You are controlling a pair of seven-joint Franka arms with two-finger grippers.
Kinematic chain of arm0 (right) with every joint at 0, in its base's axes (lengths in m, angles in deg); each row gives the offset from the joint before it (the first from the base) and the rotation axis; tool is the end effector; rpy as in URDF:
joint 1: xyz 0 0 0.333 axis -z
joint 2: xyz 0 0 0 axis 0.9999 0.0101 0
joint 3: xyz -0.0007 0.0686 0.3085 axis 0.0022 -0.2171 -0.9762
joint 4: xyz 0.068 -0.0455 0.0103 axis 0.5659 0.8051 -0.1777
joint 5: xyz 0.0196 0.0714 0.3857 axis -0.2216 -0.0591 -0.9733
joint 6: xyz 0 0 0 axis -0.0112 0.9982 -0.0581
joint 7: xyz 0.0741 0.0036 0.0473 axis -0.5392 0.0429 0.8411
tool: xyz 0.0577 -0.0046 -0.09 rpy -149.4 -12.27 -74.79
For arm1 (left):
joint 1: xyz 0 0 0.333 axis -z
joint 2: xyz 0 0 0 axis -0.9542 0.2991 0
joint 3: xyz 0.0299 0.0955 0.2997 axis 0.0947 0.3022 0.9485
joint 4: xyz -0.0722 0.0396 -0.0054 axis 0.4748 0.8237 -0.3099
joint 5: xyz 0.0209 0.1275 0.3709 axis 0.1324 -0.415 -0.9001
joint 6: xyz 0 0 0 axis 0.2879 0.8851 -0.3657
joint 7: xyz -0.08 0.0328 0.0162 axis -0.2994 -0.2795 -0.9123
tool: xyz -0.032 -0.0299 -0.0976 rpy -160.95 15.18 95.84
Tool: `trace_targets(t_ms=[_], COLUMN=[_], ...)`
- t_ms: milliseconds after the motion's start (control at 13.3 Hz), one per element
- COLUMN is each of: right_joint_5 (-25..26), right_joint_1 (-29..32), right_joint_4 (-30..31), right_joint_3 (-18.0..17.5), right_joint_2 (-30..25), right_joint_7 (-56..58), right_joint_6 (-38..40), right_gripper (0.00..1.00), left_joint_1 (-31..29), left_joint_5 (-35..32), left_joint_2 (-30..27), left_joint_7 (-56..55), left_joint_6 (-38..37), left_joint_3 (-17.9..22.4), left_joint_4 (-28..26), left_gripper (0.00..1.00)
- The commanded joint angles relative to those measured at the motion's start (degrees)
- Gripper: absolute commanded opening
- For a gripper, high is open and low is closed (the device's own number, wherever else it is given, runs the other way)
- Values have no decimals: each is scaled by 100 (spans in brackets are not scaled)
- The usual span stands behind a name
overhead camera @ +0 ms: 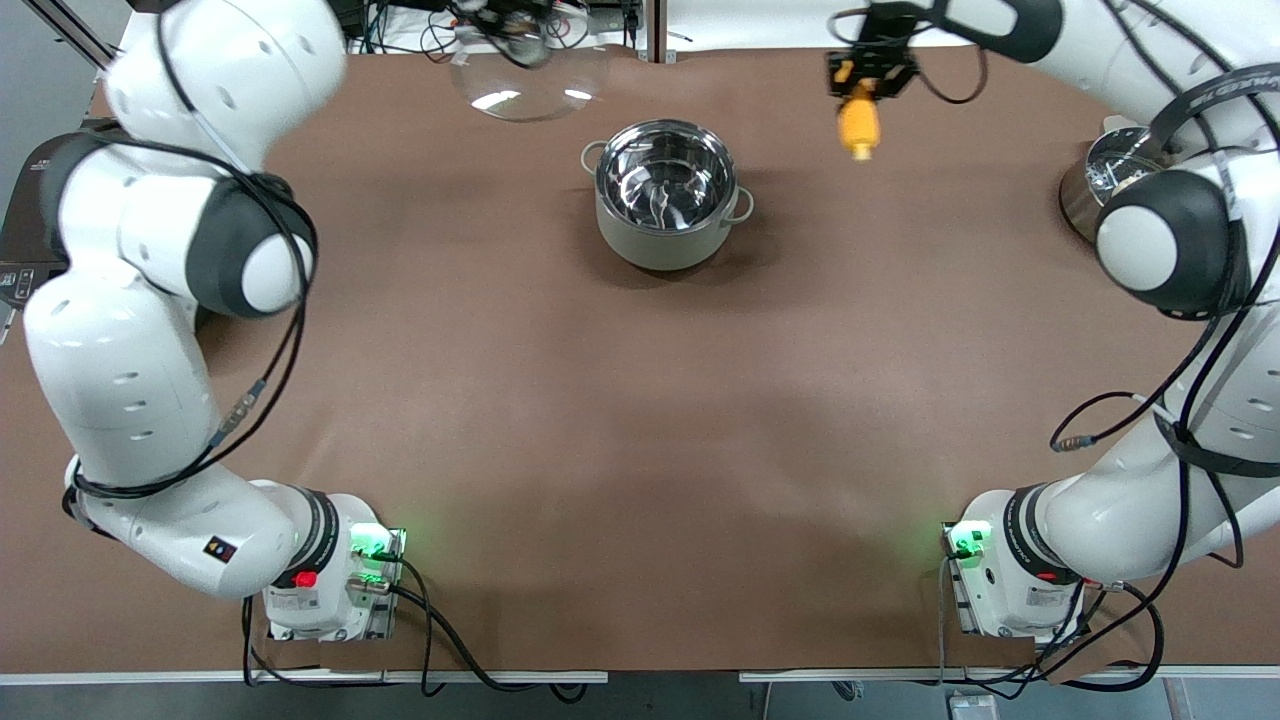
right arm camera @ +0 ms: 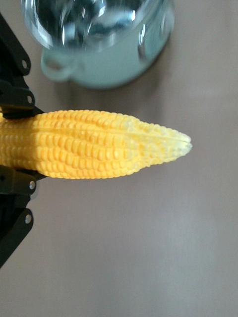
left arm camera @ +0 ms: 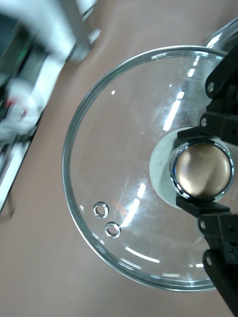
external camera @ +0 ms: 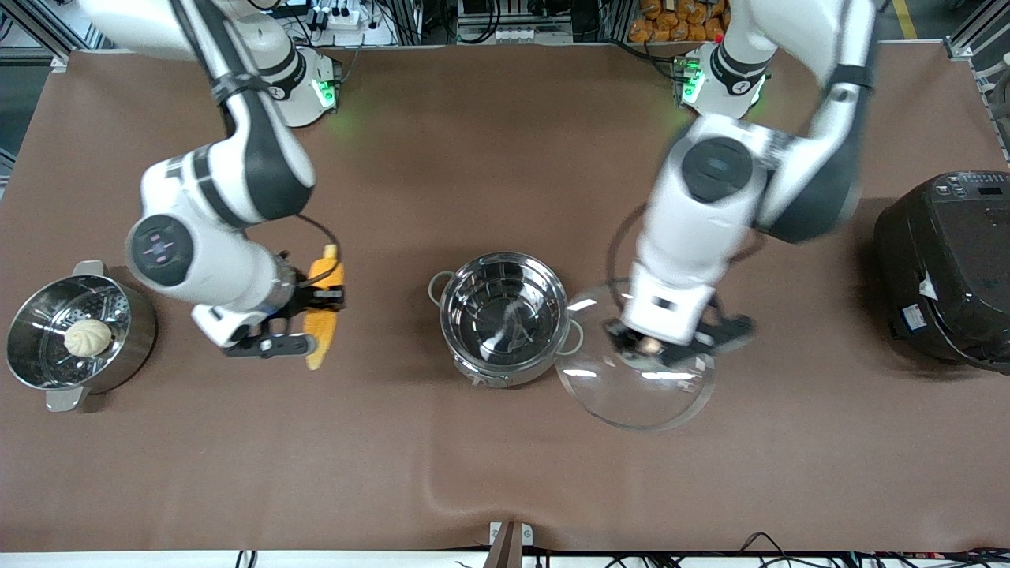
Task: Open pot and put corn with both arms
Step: 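Lift the lid off with the left gripper while the right gripper carries corn, then lower the lid with the left gripper while the right gripper drops corn in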
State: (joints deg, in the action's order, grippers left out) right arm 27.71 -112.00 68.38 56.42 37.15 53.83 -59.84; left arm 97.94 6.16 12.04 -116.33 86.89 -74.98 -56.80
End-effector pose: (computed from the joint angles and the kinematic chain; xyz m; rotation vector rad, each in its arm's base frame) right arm 0.6276 0.2579 0.4294 -3.0364 0.0114 0.1539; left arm 0.6752 -0.2798 0.4757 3.0310 0.6796 0.3508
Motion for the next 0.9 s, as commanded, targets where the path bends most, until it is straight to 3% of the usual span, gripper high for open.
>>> trace_targets(t_ms=[0,226,452,677,828], right_joint_5=[-107,-142,-142,-124,-98], right_joint_1=[-894,-1739,-2066,-1997,-1970], right_joint_4=[-501,-633,-1492,-1689,-1697], right_joint_3=[83,74,83,92,92], right_joint_2=[341,867,1929,2214,2214], right_joint_7=[-1282,-2199,-2463,-2456,-2430], right_joint_6=[-491,-1930,-2821,-2719,-2132], right_gripper=[5,5,8,22,22], left_joint_1=[-669,-1250,-1479,-1471,-1480], left_joint_5=[92,101,101,101,92], left_joint_2=[-45,-89,-317,-300,-82], left_joint_7=[426,998,1105,1096,1096], left_joint_6=[14,233,961,1857,2446], left_joint_3=[-107,-133,-309,-336,-327], left_joint_4=[-368,-1104,-2089,-2890,-3041], left_gripper=[0,0,0,0,0])
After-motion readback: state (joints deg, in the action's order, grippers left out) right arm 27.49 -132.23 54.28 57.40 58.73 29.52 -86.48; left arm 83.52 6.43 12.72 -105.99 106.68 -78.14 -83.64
